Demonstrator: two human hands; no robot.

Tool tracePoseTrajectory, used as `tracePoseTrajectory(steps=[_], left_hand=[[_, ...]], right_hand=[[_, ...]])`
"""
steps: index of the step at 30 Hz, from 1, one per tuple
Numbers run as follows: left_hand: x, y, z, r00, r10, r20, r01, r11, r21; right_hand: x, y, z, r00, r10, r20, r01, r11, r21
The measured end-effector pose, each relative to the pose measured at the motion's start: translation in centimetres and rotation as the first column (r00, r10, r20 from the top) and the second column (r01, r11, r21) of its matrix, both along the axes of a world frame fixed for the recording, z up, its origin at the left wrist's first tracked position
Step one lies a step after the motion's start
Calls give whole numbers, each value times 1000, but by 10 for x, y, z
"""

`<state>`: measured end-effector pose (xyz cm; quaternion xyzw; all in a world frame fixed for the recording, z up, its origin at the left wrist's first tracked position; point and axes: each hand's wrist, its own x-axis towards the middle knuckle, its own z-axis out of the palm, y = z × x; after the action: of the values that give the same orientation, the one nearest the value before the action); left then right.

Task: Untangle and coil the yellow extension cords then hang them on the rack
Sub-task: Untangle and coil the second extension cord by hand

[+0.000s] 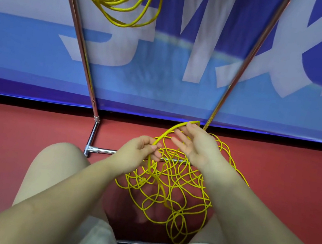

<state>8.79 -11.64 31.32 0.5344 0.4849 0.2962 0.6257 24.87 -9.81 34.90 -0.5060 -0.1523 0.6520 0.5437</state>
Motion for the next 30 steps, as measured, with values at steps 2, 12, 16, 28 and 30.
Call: tracePoseTrajectory(steps=[2, 12, 16, 28, 30], left_hand=[[1, 4, 2, 989, 129, 72, -125, 991, -53], [-2, 22, 15, 772, 503, 389, -336, 842, -422], [-2, 27, 22, 674, 549, 494, -302, 815, -494], [9, -6, -14, 997, 40, 60, -37, 998, -52], [12, -3, -8, 998, 62, 28, -61, 997, -43]], right_hand=[[-3, -14, -11, 923, 252, 292, -251, 967, -41], [-16, -46, -57, 355, 216, 910, -518, 855, -1], [-19, -41, -47, 439, 117, 891, -438, 894, 98], [-10, 5, 16, 990, -140, 24, 140, 990, -25], [-8, 3, 16, 995, -90, 40, 91, 996, -7]])
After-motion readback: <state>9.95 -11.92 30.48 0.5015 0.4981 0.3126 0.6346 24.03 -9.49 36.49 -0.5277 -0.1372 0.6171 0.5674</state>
